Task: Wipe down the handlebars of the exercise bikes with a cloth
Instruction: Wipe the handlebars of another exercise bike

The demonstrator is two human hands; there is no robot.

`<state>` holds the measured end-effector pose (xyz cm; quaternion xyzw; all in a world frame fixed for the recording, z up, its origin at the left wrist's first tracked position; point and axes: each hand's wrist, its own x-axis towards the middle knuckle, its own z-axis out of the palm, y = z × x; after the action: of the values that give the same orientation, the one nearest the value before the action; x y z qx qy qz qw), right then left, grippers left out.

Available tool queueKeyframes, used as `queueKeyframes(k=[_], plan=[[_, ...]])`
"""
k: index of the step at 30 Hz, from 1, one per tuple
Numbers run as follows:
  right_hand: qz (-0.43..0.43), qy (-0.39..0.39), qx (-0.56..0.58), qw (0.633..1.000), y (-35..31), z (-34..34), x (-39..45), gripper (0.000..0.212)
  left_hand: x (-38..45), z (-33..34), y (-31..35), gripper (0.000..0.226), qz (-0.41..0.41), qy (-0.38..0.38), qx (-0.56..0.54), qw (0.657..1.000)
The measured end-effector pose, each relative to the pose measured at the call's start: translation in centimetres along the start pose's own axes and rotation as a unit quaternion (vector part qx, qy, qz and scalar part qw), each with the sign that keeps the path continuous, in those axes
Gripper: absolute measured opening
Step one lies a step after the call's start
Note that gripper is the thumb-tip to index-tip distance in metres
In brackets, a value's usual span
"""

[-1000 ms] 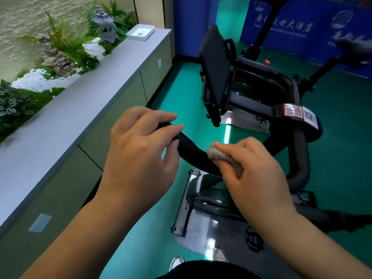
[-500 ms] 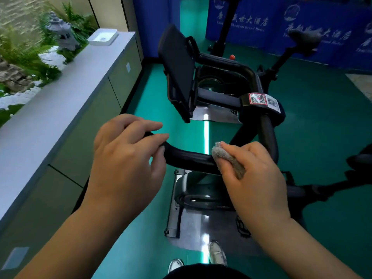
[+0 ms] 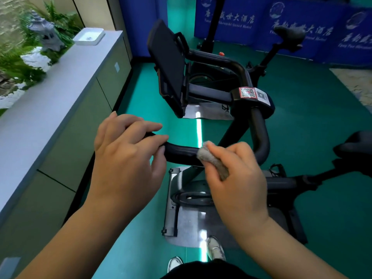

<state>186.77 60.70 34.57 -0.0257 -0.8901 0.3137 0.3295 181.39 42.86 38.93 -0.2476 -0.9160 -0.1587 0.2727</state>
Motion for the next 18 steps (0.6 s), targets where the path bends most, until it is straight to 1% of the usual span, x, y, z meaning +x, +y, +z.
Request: queueKeyframes(k=[3, 6, 10, 13, 18], plan=[[-0.035, -0.008, 0.003, 0.999, -1.6, 1.8, 0.5, 0.027, 0.0, 0.1, 0.4, 0.019, 0.001, -0.007, 0.004, 1.000], [-0.041, -0.007, -0.003, 0.999, -0.9, 1.3, 0.3, 0.029, -0.1, 0.2, 0.6, 0.018, 0.013, -0.015, 0.010, 1.000], [0.020, 0.036, -0.031, 0.999, 1.9, -1.6, -0.7, 0.028, 0.0, 0.4, 1.1, 0.018, 0.024, -0.018, 0.004, 1.000], [0.041, 0.054, -0.023, 0.997, 2.2, -1.3, -0.9, 0.028, 0.1, 0.8, 1.9, 0.019, 0.036, -0.040, -0.017, 0.998], [-0.004, 0.018, -0.003, 1.000, 0.9, 0.2, 0.0, 0.028, -0.1, 1.9, 2.9, 0.021, 0.062, -0.080, -0.033, 0.994]])
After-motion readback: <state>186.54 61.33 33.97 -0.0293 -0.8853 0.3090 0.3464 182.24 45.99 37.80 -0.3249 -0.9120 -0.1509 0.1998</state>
